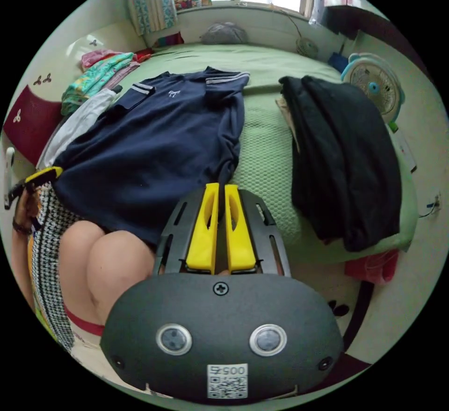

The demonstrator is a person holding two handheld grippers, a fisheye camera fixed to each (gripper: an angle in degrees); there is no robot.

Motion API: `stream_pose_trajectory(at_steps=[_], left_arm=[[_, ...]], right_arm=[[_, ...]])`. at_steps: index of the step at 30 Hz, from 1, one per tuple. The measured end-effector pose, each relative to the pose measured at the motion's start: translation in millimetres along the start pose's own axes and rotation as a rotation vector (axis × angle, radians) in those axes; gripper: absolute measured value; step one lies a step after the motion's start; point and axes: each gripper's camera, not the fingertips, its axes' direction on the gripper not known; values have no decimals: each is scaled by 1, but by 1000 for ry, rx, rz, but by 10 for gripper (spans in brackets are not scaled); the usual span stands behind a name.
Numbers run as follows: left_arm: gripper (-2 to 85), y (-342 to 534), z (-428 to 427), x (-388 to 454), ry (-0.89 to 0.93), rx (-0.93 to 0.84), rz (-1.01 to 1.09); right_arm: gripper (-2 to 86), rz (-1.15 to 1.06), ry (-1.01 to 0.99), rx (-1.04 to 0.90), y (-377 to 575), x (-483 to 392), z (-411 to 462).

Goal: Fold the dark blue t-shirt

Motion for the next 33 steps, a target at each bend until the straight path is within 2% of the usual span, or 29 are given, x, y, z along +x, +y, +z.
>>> stream_pose_trajectory(at_steps=[8,13,21,33], left_arm=[[30,40,-79,17,52,9,29],[31,74,-118,30,13,-26,90],[35,118,-173,31,111,-20,59],[38,130,-171,17,122,-85,2]], right_arm=[[-12,32,-45,28,26,13,-75],[-11,6,-69,43,55,14,-120],[-12,-2,-98,40,91,14,-186],[-12,30,-94,-44,90,14,-170]])
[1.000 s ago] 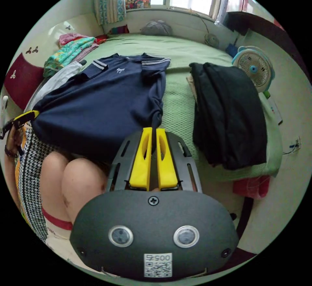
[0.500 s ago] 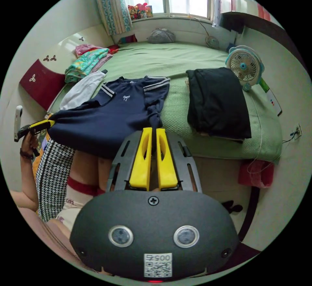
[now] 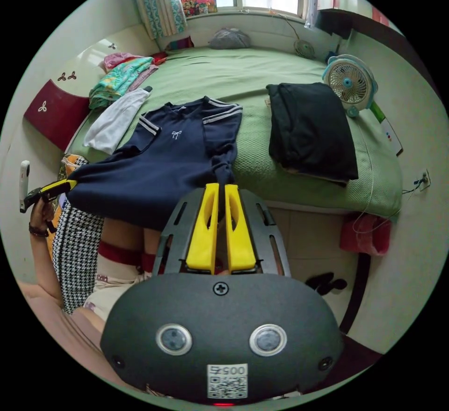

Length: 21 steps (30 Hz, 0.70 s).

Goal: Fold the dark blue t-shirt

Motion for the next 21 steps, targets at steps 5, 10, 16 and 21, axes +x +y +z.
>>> stream_pose_trajectory(at_steps=[5,10,16,21], left_arm=[[40,-16,-1,-14,54,17,-19],[41,-37,2,-25,56,30,-34],[40,-80,10,-40,56,45,-52],[40,-133,15,-53,41,73,-43]], right_arm=[[-12,20,-3,-16,-13,6,8],[-12,59,-8,-36,-28,13,21],[-12,50,-13,-43,-61,16,37],[-8,51,6,-21,-117,20,51]])
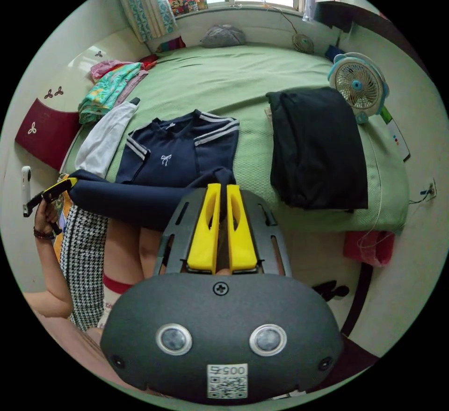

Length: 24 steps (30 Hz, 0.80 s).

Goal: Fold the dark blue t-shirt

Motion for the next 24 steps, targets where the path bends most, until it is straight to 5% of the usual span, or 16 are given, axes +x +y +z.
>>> stream_pose_trajectory(at_steps=[10,24], left_arm=[[60,-128,76,-40,-87,11,-125],[110,-99,123,-69,-43,-67,-60]], right_arm=[[9,50,112,-25,-124,-12,86],[96,-12,-11,-4,-80,24,124]])
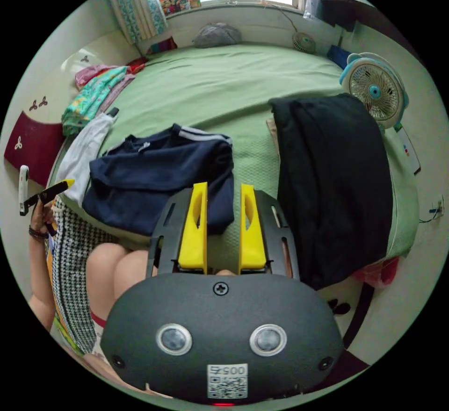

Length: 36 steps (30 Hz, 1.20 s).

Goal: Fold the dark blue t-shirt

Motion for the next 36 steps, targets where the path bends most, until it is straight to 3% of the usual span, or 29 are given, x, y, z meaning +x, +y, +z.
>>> stream_pose_trajectory(at_steps=[6,10,20,30,36], left_arm=[[116,18,64,-4,20,-88,-41],[63,13,88,-15,63,-79,-136],[32,50,95,12,-176,-75,56],[58,60,115,-3,-71,-55,-6],[71,70,101,-14,-161,-26,21]], right_arm=[[104,15,-57,-81,10,-4,37],[64,5,19,-114,8,-17,55],[39,-91,106,-111,45,-33,63],[80,-60,130,-130,50,-37,84],[97,-97,102,-31,54,-39,50]])
